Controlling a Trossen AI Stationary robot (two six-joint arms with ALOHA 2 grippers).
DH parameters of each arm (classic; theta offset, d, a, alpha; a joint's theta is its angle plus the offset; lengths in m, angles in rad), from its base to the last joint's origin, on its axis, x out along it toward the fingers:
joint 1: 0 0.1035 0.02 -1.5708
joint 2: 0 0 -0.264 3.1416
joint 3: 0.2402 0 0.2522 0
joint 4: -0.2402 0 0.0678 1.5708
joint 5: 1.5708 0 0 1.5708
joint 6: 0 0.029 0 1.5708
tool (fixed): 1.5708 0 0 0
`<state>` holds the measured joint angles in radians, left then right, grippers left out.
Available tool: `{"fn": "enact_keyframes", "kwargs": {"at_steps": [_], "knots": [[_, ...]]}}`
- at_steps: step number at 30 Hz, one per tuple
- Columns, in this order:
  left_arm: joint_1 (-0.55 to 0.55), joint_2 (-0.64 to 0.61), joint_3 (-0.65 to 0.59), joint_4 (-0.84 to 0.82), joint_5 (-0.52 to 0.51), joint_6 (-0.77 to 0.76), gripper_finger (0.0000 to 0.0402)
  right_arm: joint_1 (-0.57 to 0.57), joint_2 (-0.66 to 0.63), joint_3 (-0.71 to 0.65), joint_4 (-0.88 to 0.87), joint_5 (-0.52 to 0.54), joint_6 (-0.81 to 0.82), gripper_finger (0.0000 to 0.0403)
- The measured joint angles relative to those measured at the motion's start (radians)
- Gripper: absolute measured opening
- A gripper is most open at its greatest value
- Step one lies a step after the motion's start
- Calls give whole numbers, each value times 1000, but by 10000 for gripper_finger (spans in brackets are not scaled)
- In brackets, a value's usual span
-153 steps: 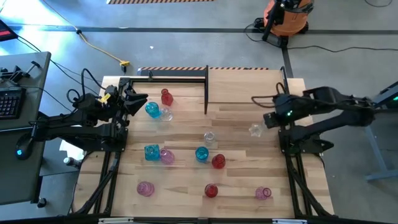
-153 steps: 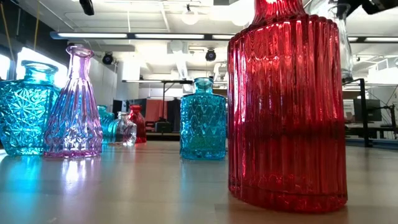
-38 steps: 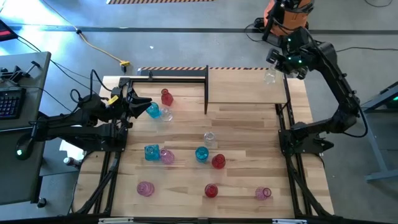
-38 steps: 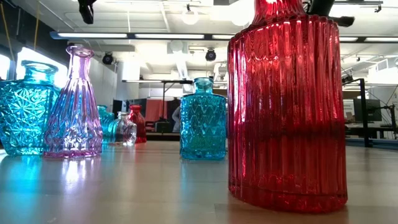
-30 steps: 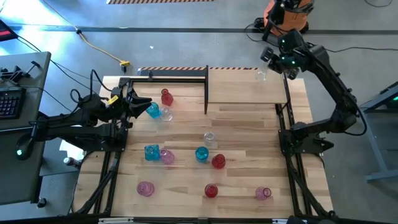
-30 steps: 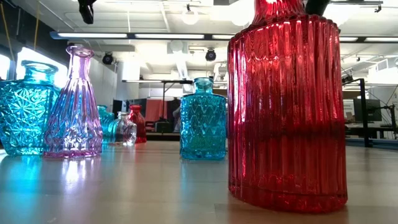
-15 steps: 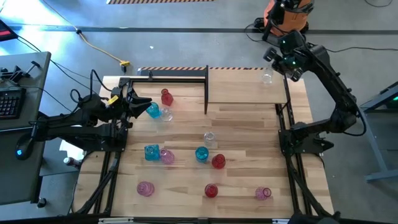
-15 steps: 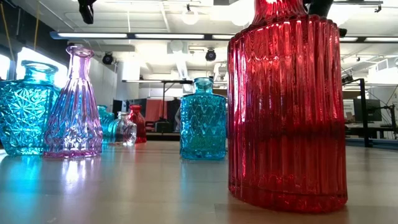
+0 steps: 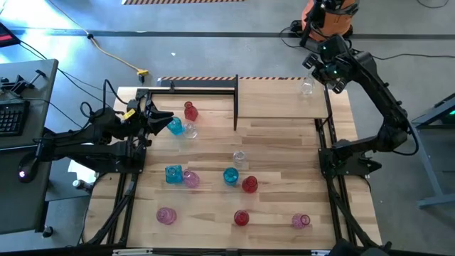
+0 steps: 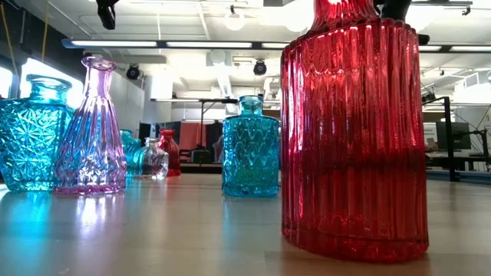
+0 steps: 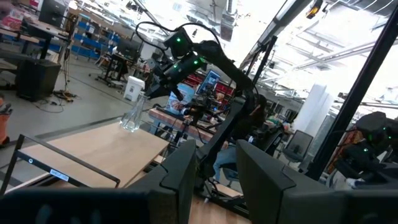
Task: Sort vases onto shelf
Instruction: Put the bottom right transparent vase on the shelf
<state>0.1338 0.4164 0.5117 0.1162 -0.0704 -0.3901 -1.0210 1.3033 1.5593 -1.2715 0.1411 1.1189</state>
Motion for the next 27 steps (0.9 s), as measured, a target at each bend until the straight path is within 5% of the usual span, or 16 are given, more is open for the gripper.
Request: {"fn": "enact_keyframes", "kwargs": {"at_steps": [27], "knots": [[0,0,0,0,0,0,106,0,54,2,-14,49,-2,0]]}}
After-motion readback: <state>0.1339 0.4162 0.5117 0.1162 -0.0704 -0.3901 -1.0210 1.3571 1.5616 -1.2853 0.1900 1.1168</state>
